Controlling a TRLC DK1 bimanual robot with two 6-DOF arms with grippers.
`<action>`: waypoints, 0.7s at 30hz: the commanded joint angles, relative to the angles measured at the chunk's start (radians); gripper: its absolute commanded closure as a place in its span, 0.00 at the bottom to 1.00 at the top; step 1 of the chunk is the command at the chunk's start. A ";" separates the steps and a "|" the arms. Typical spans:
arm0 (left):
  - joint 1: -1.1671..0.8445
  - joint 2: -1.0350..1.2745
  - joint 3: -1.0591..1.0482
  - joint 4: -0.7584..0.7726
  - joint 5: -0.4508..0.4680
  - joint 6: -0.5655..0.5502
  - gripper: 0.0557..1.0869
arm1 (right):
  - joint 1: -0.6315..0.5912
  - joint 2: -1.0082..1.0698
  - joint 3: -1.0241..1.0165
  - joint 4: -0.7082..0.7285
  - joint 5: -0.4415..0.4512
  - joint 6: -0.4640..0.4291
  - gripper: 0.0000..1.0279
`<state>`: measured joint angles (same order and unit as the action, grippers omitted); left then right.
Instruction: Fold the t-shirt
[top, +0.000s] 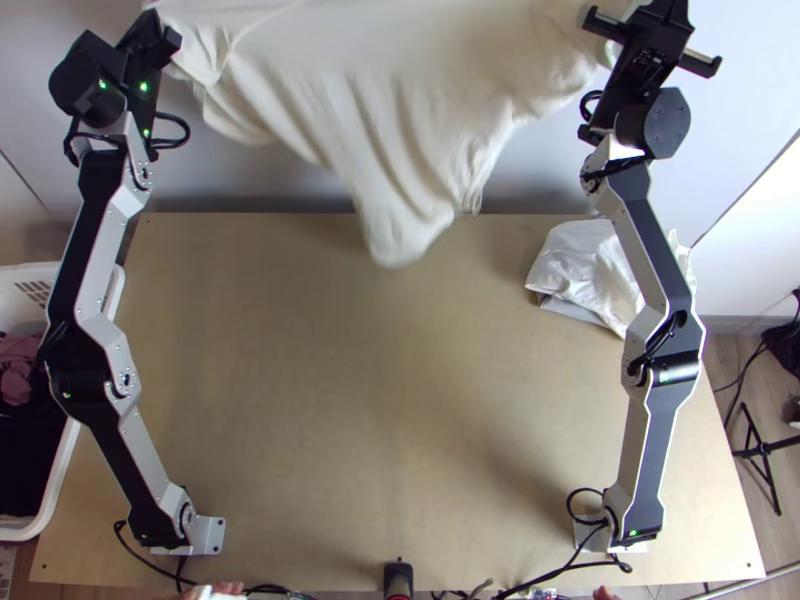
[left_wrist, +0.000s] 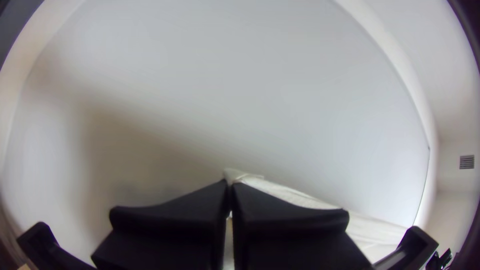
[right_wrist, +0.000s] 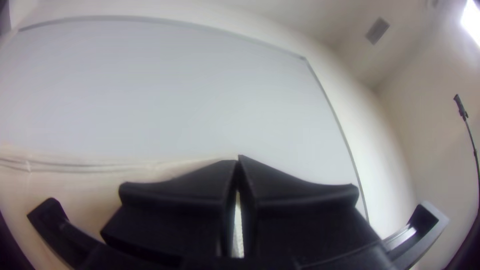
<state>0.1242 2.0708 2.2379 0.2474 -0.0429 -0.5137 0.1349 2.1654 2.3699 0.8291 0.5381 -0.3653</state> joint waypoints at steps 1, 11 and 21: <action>-0.046 0.032 -0.034 0.084 -0.276 0.020 0.96 | -0.032 0.043 0.011 0.110 0.022 -0.038 0.97; -0.086 -0.152 -0.615 0.162 -0.178 0.061 0.96 | 0.025 -0.130 -0.495 0.153 0.020 -0.050 0.97; -0.087 -0.364 -0.982 -0.103 0.051 0.133 0.96 | 0.124 -0.300 -1.029 0.156 -0.026 0.005 0.97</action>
<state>0.0410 1.8492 1.4826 0.2985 -0.1349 -0.4240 0.1955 1.9724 1.6485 0.9882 0.5541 -0.3866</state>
